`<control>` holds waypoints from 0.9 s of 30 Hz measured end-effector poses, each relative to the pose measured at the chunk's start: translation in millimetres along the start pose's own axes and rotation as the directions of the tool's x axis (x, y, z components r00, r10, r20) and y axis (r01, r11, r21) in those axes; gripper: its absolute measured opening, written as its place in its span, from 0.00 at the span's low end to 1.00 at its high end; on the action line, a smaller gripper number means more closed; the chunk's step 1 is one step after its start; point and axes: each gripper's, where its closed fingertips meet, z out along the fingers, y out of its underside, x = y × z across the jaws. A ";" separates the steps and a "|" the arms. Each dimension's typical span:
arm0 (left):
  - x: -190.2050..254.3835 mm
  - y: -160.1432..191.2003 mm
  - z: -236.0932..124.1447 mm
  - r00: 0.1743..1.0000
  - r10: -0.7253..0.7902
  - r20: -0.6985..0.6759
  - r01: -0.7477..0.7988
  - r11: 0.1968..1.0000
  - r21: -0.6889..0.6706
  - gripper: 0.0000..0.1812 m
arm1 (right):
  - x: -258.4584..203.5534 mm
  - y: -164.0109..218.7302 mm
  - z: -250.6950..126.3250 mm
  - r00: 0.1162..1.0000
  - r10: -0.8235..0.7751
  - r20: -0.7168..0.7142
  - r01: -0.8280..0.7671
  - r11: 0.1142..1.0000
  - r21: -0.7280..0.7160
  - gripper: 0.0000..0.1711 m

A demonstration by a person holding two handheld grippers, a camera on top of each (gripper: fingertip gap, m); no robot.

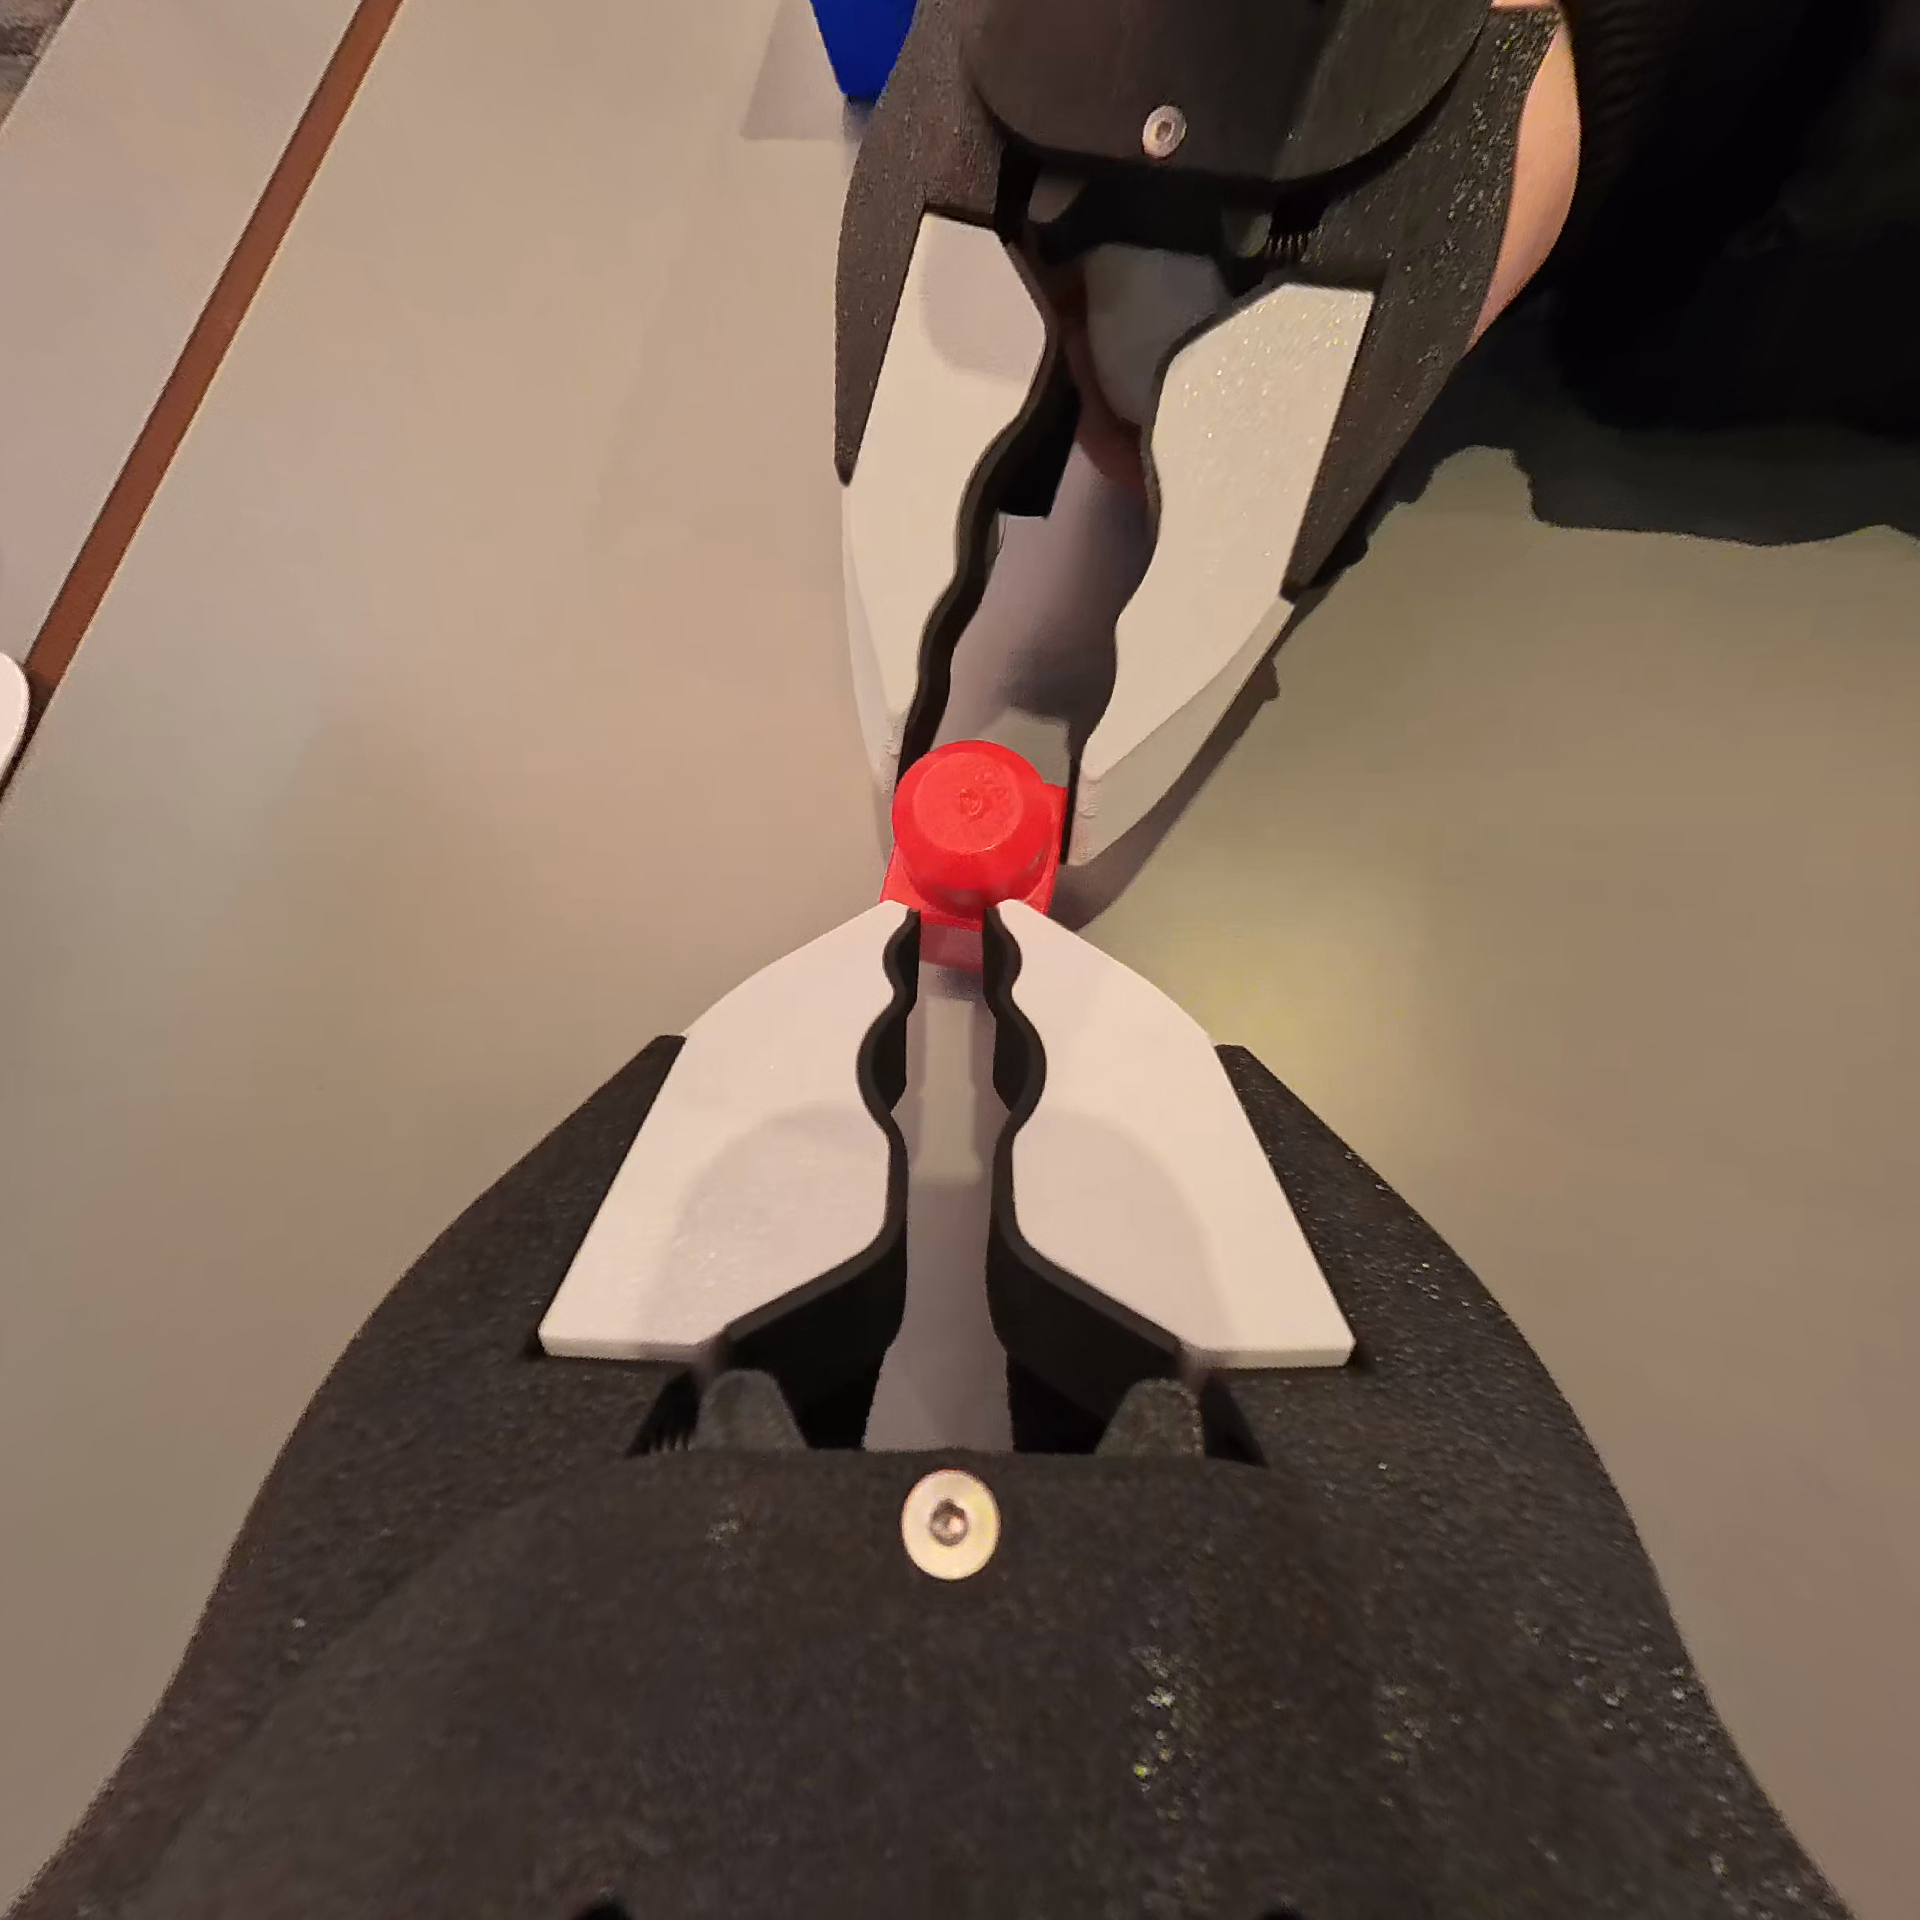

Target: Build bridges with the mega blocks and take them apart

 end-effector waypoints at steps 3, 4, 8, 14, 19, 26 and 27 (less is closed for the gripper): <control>-5.8 -0.2 6.6 1.000 0.007 0.010 -0.007 0.999 -0.036 0.07 | 8.9 1.6 -3.4 1.000 0.003 -0.010 -0.003 1.000 0.000 0.19; -10.3 1.4 6.6 0.999 0.015 0.030 -0.013 0.999 -0.049 0.08 | 11.9 2.2 -3.8 1.000 0.008 -0.012 -0.008 1.000 -0.002 0.19; -28.9 7.0 -10.3 0.995 -0.030 0.100 0.032 0.999 -0.022 0.08 | 25.0 11.8 -2.4 0.999 0.024 -0.035 -0.026 0.997 -0.070 0.19; -43.1 8.6 -77.9 0.970 -0.207 0.125 0.187 0.970 0.155 0.15 | 36.6 15.3 -1.6 0.998 0.036 -0.045 -0.041 0.994 -0.097 0.19; -45.9 26.5 -155.7 0.925 -0.347 0.154 0.293 0.911 0.292 0.28 | 37.1 8.5 -5.1 0.997 0.017 -0.074 -0.022 0.998 -0.062 0.26; -54.6 93.5 -311.3 0.794 -0.491 0.360 0.295 0.827 0.478 0.33 | 32.3 -12.1 -28.9 0.979 -0.016 -0.201 0.018 1.000 0.005 0.25; -56.6 109.7 -336.3 0.765 -0.495 0.413 0.282 0.833 0.477 0.31 | 30.0 -15.8 -33.1 0.974 -0.021 -0.224 0.026 0.999 0.019 0.24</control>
